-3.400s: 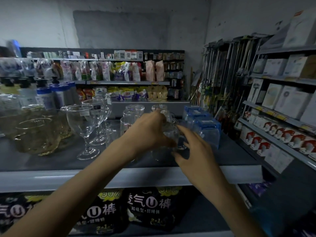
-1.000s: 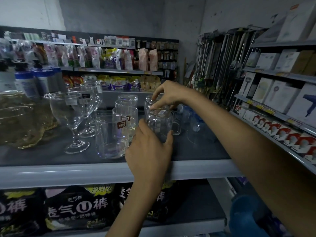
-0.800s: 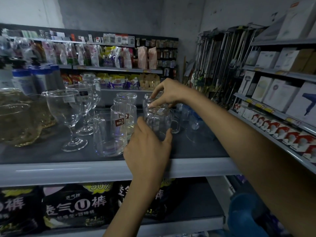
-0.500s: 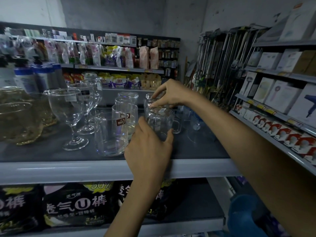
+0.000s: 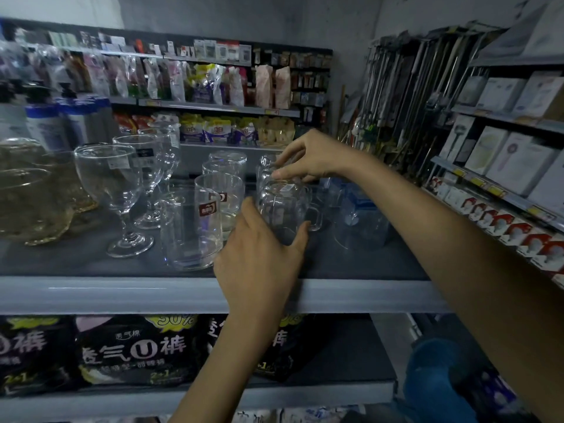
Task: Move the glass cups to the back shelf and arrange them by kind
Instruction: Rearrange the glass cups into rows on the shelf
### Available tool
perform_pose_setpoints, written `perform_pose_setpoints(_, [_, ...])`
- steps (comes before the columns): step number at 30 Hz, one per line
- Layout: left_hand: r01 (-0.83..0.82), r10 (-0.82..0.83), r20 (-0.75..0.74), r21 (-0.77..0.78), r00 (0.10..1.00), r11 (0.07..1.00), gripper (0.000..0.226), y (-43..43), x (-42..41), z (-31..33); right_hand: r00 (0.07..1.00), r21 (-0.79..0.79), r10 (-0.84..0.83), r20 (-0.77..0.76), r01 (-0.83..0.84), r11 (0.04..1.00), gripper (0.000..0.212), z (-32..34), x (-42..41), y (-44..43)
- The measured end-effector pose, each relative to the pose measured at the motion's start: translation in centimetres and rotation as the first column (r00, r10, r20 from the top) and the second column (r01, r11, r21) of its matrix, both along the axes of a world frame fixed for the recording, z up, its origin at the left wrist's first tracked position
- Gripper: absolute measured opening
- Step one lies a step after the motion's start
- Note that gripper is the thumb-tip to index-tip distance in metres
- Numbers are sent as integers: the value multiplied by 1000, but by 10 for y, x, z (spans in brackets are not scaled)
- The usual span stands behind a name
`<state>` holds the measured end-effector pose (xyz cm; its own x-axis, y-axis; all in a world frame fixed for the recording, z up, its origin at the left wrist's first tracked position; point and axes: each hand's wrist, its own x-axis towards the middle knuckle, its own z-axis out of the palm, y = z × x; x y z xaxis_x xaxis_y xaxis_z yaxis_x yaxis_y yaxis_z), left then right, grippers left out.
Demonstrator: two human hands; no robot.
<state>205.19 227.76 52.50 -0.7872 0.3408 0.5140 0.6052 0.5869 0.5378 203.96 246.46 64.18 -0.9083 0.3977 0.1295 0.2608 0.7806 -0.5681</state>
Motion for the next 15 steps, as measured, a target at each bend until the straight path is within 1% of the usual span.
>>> perform_pose_setpoints(4, [-10,10,-14,7,1000,1000,92,1,0,-1,999,2,46,9,-46,999,40,3,0,2])
perform_pose_setpoints(7, [-16,16,-6,10,1000,1000,91,1,-1,-1,999,8,33,-27,-33,999,41,1,0,3])
perform_pose_setpoints(9, [-27,27,-2,8,1000,1000,91,1,-1,-1,999,47,16,-45,-13,999,47,0,-2,2])
perform_pose_setpoints(11, [-33,33,-7,3,999,999,91,2,0,-2,999,79,8,-31,-6,997,51,0,-3,2])
perform_pose_setpoints(15, [-29,29,-2,7,1000,1000,90,2,-2,-1,1000,92,-9,-15,10,996,54,1,-3,0])
